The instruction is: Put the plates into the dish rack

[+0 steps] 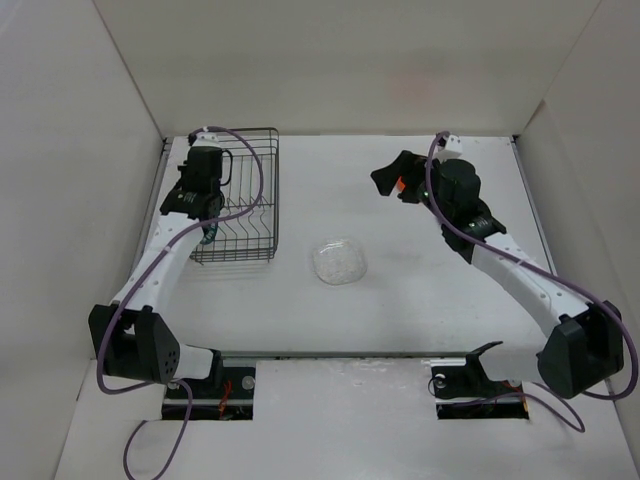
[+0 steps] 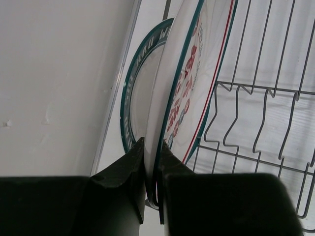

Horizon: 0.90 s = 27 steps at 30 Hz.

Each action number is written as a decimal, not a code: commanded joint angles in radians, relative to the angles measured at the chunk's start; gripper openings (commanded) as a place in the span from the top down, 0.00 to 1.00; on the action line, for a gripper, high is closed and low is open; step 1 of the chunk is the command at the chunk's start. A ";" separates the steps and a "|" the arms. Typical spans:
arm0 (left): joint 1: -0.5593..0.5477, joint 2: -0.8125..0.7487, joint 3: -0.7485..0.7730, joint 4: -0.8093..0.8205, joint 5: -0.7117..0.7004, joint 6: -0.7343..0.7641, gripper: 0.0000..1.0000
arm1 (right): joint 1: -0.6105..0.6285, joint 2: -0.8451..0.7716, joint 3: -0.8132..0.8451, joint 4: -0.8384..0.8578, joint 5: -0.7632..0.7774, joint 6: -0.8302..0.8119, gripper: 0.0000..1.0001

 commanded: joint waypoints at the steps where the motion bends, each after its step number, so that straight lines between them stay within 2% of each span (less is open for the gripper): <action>1: 0.002 -0.029 -0.006 0.066 -0.010 -0.030 1.00 | -0.015 -0.039 -0.001 0.027 -0.015 -0.015 0.00; 14: 0.002 -0.048 -0.067 0.046 -0.010 -0.066 1.00 | -0.024 -0.048 -0.001 0.027 -0.024 -0.015 0.00; 23: 0.020 -0.066 -0.110 0.037 0.034 -0.076 0.84 | -0.024 -0.013 -0.001 0.027 -0.033 0.005 0.00; 24: 0.020 -0.066 -0.110 0.037 0.045 -0.076 0.81 | -0.024 -0.013 -0.001 0.027 -0.033 0.005 0.00; 26: 0.020 -0.066 -0.110 0.037 0.076 -0.076 0.67 | -0.024 -0.001 -0.011 0.027 -0.024 0.005 0.00; 27: 0.020 -0.066 -0.101 0.037 0.076 -0.076 0.67 | -0.024 0.010 -0.011 0.016 -0.024 0.005 0.00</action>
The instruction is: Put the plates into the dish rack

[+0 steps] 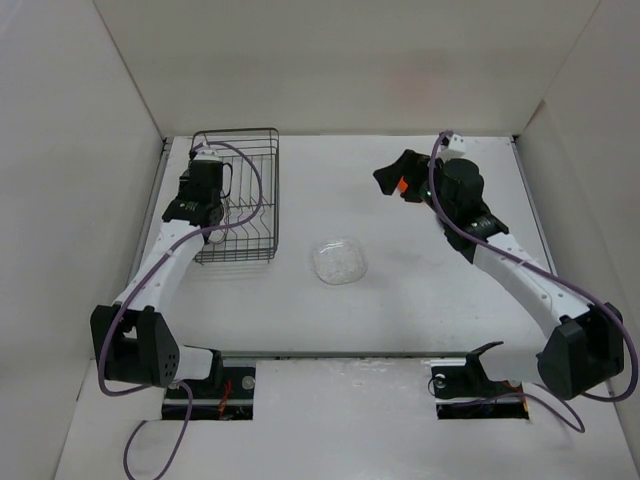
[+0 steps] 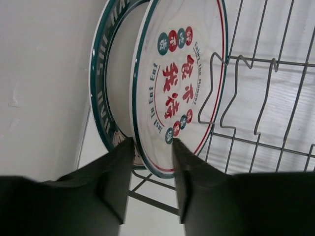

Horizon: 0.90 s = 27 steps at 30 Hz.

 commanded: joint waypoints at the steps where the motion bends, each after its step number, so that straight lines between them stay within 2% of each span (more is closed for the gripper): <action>1: 0.007 -0.050 0.008 0.034 0.040 -0.014 0.61 | -0.006 0.023 -0.007 0.016 -0.003 0.006 0.00; 4: 0.007 -0.062 0.048 0.014 0.071 -0.005 0.54 | -0.015 0.078 0.014 -0.030 -0.038 -0.037 0.00; 5: 0.007 -0.062 0.060 0.002 0.071 -0.005 0.42 | -0.024 0.100 0.026 -0.054 -0.038 -0.049 0.00; 10: 0.007 -0.105 0.175 -0.056 0.189 0.032 0.10 | -0.035 0.227 0.039 -0.143 -0.164 -0.117 0.00; 11: 0.007 -0.115 0.222 -0.081 0.232 0.032 0.09 | -0.035 0.247 0.039 -0.154 -0.193 -0.129 0.00; 12: 0.007 -0.126 0.244 -0.091 0.252 0.044 0.02 | -0.035 0.266 0.039 -0.165 -0.251 -0.138 0.03; 18: 0.007 -0.126 0.376 -0.182 0.381 0.077 0.00 | -0.017 0.344 -0.015 -0.165 -0.314 -0.148 0.08; 23: 0.007 -0.126 0.404 -0.205 0.447 0.066 0.00 | 0.005 0.389 -0.026 -0.165 -0.353 -0.148 0.16; 25: 0.007 -0.126 0.404 -0.216 0.467 0.066 0.00 | 0.017 0.410 -0.037 -0.165 -0.367 -0.148 0.21; 27: 0.007 -0.126 0.404 -0.216 0.467 0.066 0.00 | 0.043 0.419 -0.046 -0.165 -0.380 -0.148 0.29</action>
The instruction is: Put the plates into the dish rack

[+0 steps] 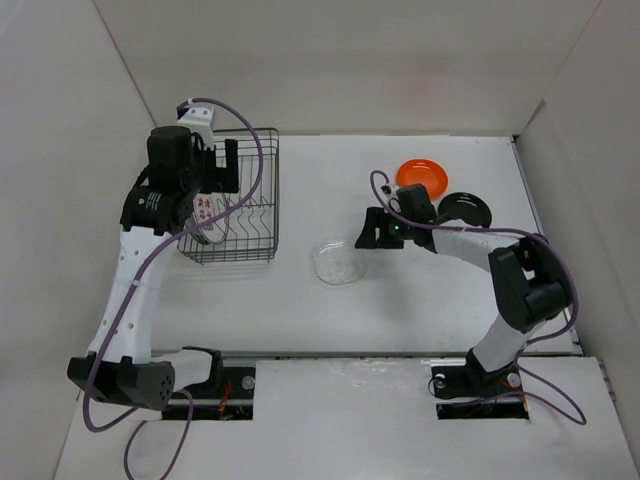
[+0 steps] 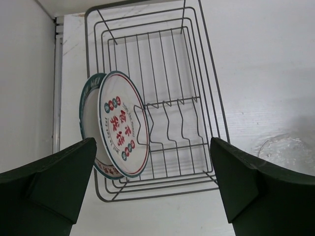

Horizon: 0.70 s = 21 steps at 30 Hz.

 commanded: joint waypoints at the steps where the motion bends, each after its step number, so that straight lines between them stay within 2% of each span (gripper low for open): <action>1: 0.007 -0.007 0.030 -0.019 0.048 0.006 0.00 | 0.041 0.017 -0.026 0.017 -0.048 -0.015 0.30; 2: 0.007 -0.007 0.030 -0.019 0.048 0.006 0.00 | 0.041 0.026 -0.026 0.017 -0.048 -0.015 0.31; 3: 0.007 -0.007 0.030 -0.019 0.048 0.006 0.00 | 0.052 0.026 -0.035 0.017 -0.036 -0.015 0.36; 7: 0.007 -0.007 0.020 -0.010 0.048 0.006 0.00 | 0.052 0.061 -0.044 0.017 -0.047 -0.015 0.43; 8: 0.007 -0.007 0.020 -0.010 0.048 0.006 0.00 | 0.052 0.075 -0.044 0.017 -0.047 -0.015 0.48; 9: 0.007 -0.007 0.020 0.001 0.048 0.006 0.00 | 0.052 0.075 -0.044 0.017 -0.047 -0.015 0.54; 10: 0.007 -0.007 0.011 0.001 0.048 -0.003 0.00 | 0.052 0.088 -0.044 0.017 -0.047 -0.004 0.70; 12: 0.007 -0.007 0.011 0.013 0.039 -0.003 0.00 | 0.052 0.097 -0.044 0.017 -0.047 -0.004 0.84; 13: 0.007 -0.007 0.002 0.013 0.039 -0.003 0.00 | 0.052 0.097 -0.044 0.017 -0.038 0.008 0.97; 18: 0.007 -0.007 -0.007 0.033 0.097 -0.003 0.00 | 0.042 0.036 -0.035 0.017 0.031 0.059 1.00; 21: 0.007 0.014 -0.007 0.044 0.256 0.008 0.00 | 0.029 -0.038 -0.015 0.017 0.151 0.106 1.00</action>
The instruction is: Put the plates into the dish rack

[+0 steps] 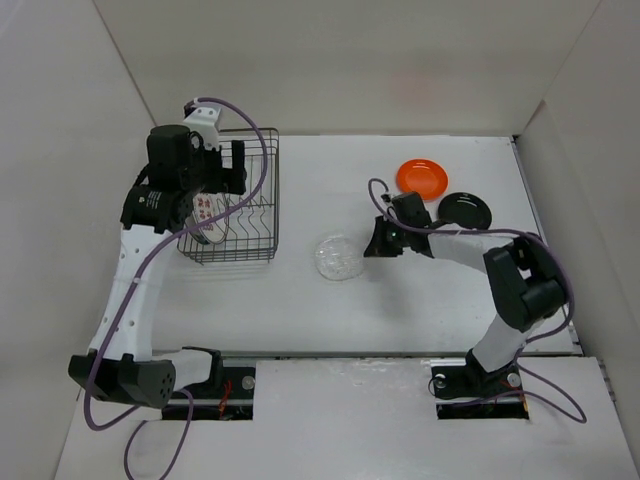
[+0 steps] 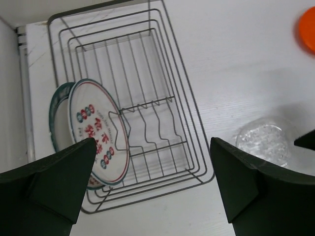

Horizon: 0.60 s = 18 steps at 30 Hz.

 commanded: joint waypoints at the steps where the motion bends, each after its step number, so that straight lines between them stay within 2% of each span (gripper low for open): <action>1: 0.003 0.020 -0.007 0.069 0.185 0.019 0.00 | -0.027 -0.151 0.041 0.031 0.153 0.079 1.00; 2: -0.008 0.020 -0.007 0.093 0.270 0.037 0.00 | -0.027 -0.200 0.058 0.020 0.206 0.102 1.00; 4: -0.026 0.034 -0.007 0.112 0.338 0.048 0.00 | -0.027 -0.242 0.075 0.020 0.233 0.114 1.00; 9: -0.075 0.117 0.022 0.112 0.570 0.089 0.00 | -0.027 -0.294 0.152 -0.012 0.215 0.114 1.00; 14: -0.109 0.194 0.047 0.135 0.685 0.080 0.00 | -0.018 -0.334 0.175 -0.003 0.183 0.105 1.00; 18: -0.141 0.235 0.056 0.156 0.708 0.071 0.00 | -0.018 -0.371 0.175 0.038 0.140 0.105 1.00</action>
